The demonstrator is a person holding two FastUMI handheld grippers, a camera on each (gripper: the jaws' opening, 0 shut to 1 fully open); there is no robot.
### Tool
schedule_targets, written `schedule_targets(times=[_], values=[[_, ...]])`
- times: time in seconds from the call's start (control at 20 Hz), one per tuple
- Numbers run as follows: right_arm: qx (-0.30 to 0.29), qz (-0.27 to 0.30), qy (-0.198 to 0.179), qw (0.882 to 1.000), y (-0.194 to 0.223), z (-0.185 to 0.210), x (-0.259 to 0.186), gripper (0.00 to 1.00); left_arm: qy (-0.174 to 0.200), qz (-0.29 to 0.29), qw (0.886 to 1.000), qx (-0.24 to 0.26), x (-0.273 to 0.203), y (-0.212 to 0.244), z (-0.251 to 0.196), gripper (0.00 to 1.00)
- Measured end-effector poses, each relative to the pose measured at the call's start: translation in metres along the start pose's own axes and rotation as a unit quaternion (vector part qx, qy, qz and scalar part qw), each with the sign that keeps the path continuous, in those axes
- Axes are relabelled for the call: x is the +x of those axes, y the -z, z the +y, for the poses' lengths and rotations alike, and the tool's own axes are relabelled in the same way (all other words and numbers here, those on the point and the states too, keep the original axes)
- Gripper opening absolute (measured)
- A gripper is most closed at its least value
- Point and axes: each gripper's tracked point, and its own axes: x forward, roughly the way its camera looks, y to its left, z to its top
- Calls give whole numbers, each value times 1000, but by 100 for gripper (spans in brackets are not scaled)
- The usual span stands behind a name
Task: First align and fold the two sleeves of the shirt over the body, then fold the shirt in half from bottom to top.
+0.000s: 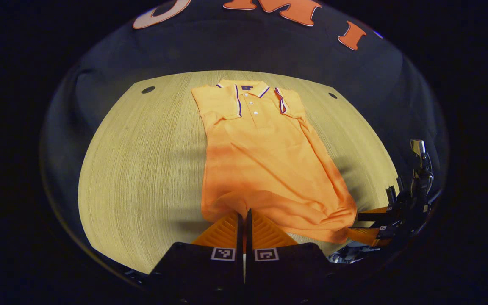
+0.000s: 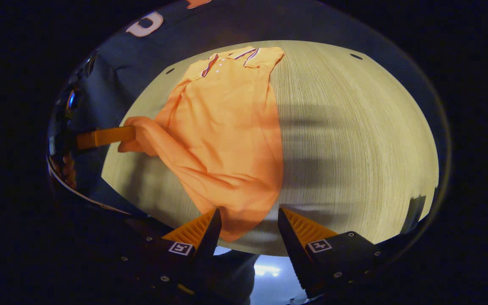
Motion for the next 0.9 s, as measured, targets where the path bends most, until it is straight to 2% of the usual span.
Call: schedule_targets(times=[0.05,0.1,0.15,0.2,0.25,0.35,0.5,0.65,0.8,0.9], values=[[-13,2,2,1000,4,4,-1,83,-1,1,1000,0,1,2,0,2],[-11,-2,-15,1000,-3,13,4,84,-2,2,1000,-1,1,3,2,2],[0,7,-45,999,3,30,7,78,-3,5,1000,-2,0,6,3,2],[-3,-10,-45,999,-1,32,8,70,-4,4,1000,-3,0,7,3,3],[6,-35,-23,999,-8,19,7,48,-4,4,1000,-5,0,8,4,2],[39,-59,-16,997,-8,18,9,4,-4,2,1000,-11,-2,9,6,2],[100,-81,-50,990,-30,23,11,2,-3,0,1000,-13,-4,8,8,3],[122,-111,-84,983,-53,26,2,3,1,-9,1000,-13,-7,1,10,2],[164,-158,-130,965,-90,39,-13,2,4,-23,1000,-14,-10,-9,10,2],[174,-176,-149,957,-110,41,-20,2,7,-33,999,-14,-13,-19,11,2]])
